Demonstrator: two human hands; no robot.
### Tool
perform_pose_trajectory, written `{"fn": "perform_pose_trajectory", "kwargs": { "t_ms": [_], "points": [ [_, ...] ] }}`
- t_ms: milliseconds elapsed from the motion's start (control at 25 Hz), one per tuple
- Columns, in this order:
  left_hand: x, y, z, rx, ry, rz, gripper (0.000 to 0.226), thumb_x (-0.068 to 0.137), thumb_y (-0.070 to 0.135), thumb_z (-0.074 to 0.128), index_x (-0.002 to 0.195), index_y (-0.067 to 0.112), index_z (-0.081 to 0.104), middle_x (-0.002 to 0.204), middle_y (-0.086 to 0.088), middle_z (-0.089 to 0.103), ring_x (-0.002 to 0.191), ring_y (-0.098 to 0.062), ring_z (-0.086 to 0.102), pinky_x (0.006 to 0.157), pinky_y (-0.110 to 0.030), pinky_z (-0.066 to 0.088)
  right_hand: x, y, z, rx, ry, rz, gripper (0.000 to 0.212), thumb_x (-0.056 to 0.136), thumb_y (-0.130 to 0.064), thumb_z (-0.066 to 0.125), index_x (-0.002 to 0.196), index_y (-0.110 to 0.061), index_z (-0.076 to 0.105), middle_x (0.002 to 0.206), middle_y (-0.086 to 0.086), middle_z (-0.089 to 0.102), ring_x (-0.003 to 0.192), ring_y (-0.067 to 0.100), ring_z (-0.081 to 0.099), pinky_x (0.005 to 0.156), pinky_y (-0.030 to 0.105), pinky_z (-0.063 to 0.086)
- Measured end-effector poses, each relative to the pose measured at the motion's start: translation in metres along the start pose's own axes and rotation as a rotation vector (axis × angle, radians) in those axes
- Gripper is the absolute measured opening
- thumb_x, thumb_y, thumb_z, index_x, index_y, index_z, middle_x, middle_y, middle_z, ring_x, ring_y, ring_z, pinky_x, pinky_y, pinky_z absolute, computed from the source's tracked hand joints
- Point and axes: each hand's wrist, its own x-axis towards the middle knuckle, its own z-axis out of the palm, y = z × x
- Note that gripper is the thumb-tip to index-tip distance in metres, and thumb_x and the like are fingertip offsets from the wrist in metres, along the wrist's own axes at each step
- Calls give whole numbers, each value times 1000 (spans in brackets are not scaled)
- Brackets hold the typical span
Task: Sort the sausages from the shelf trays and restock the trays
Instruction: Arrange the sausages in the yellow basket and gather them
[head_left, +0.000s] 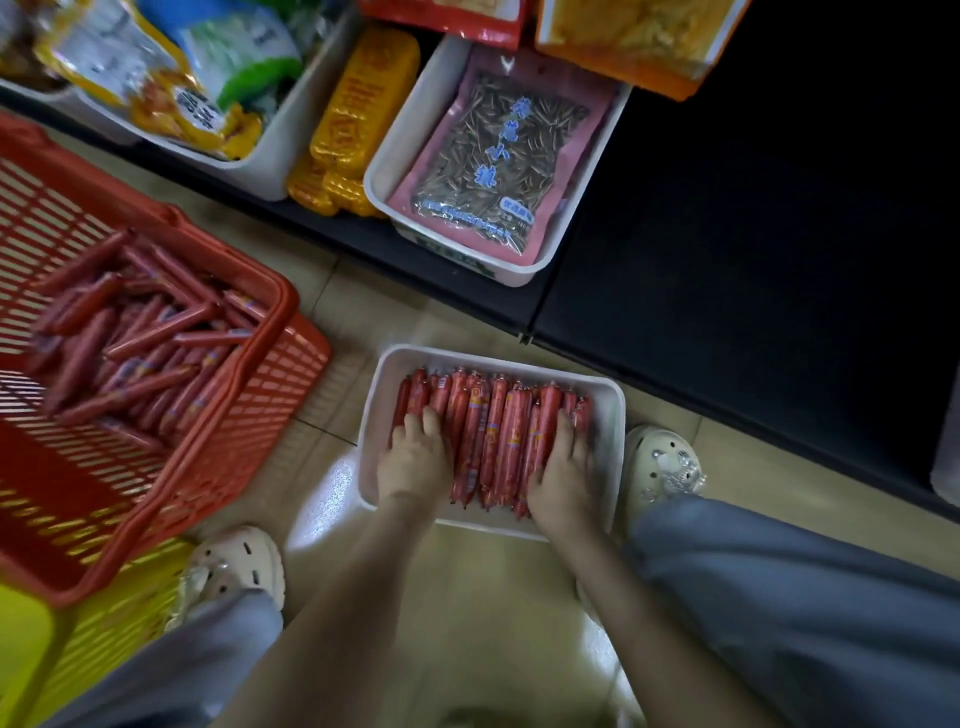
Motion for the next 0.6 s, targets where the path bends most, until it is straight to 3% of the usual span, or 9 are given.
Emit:
{"fn": "perform_pose_trajectory", "kwargs": {
  "t_ms": [120,400,600],
  "points": [
    [-26,7,-39,-27,47,78,66,99,22,35,151,9,-2,153,-13,20,133,-30,34,106,-37,33,-17,-30,-34,96,-4,-102,71,89,-10,51,150,-14,15,151,8,28,139,24,24,113,31,20],
    [-127,-15,-174,-33,385,227,58,96,25,42,148,12,21,140,-10,38,125,-30,42,99,-40,39,-101,-136,-141,149,69,-485,51,96,-18,46,144,-9,30,145,7,35,136,21,29,110,31,28],
    [-234,-138,-247,-190,745,227,45,94,25,47,136,9,42,127,-13,50,117,-33,51,96,-40,43,-199,-233,-171,116,96,-814,45,96,-22,50,138,-8,41,136,10,47,129,23,42,104,30,32]
  ]
}}
